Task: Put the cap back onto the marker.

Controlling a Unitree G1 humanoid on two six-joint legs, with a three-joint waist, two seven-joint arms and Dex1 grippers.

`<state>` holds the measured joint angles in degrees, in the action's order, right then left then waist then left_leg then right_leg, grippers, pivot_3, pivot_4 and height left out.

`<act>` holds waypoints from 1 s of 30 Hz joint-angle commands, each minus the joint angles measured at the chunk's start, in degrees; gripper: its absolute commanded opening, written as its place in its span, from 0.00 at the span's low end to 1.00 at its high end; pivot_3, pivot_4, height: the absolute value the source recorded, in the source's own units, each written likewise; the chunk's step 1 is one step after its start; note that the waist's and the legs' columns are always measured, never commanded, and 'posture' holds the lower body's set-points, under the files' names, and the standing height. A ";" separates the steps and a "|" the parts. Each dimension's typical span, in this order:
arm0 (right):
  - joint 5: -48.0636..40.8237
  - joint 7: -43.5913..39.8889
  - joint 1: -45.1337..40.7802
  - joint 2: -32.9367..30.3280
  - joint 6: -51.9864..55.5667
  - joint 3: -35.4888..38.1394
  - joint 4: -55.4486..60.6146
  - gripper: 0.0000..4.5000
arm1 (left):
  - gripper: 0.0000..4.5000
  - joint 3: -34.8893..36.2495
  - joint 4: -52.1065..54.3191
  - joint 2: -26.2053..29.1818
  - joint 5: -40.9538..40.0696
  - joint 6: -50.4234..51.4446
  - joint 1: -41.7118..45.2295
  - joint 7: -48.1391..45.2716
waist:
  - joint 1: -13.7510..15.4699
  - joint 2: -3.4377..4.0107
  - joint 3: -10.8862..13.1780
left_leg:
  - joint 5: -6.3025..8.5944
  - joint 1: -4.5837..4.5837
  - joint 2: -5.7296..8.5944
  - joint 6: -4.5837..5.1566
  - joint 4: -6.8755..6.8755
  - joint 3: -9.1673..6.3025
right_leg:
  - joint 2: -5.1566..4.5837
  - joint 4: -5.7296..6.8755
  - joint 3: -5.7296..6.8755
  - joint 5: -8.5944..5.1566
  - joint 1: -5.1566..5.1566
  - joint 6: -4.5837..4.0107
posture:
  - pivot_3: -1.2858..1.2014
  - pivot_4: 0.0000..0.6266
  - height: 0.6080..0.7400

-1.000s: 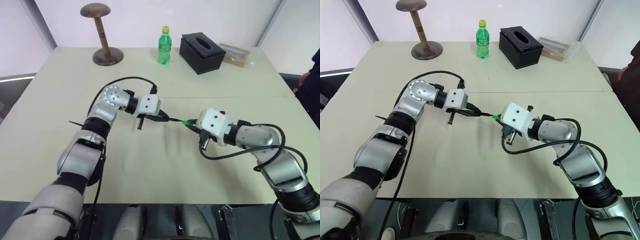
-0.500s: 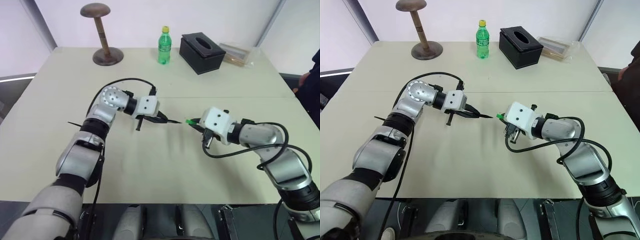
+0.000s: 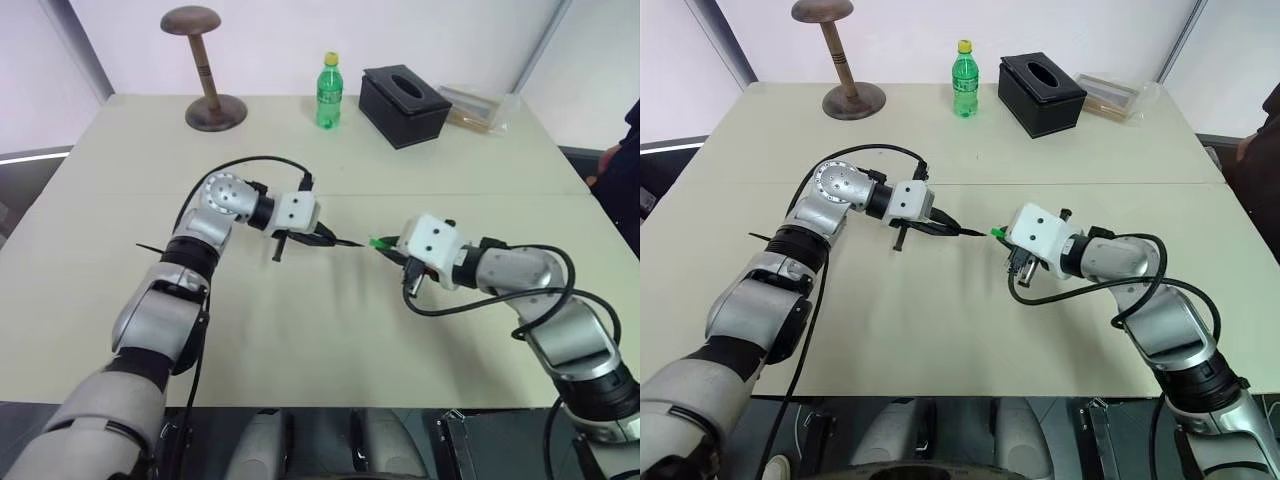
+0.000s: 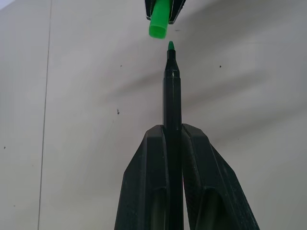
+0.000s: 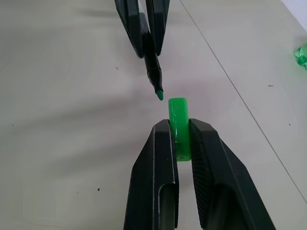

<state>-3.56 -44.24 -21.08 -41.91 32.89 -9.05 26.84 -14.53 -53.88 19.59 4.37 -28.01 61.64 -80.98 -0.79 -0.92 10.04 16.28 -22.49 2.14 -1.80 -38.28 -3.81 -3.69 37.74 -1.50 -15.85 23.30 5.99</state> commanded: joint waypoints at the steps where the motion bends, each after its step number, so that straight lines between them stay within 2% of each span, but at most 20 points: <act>1: -0.14 0.38 -0.50 0.25 -0.12 0.38 2.15 0.00 | 0.00 0.37 1.19 -0.07 -0.86 -0.43 1.39 0.21 | 0.00 0.00 0.00 | 0.00 0.00 0.00 0.00 0.00 0.00 | 0.00 0.00 0.00 0.00 0.00 0.00 | 0.52 0.24 1.00; 30: -0.18 -0.49 0.02 -0.15 0.36 -0.10 2.61 0.00 | 0.00 0.41 1.44 -0.11 -0.97 -0.28 1.55 0.13 | 0.01 0.00 0.00 | 0.00 0.00 0.00 0.00 0.00 0.00 | 0.00 0.00 0.00 0.00 0.00 0.00 | 0.52 0.24 1.00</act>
<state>-3.53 -44.85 -20.82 -41.89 33.44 -9.74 27.05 -14.55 -53.88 19.54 4.37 -28.02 61.64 -80.98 -0.79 -0.92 10.04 16.28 -22.49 2.14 -1.80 -38.28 -3.81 -3.69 37.74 -1.50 -15.85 23.30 5.99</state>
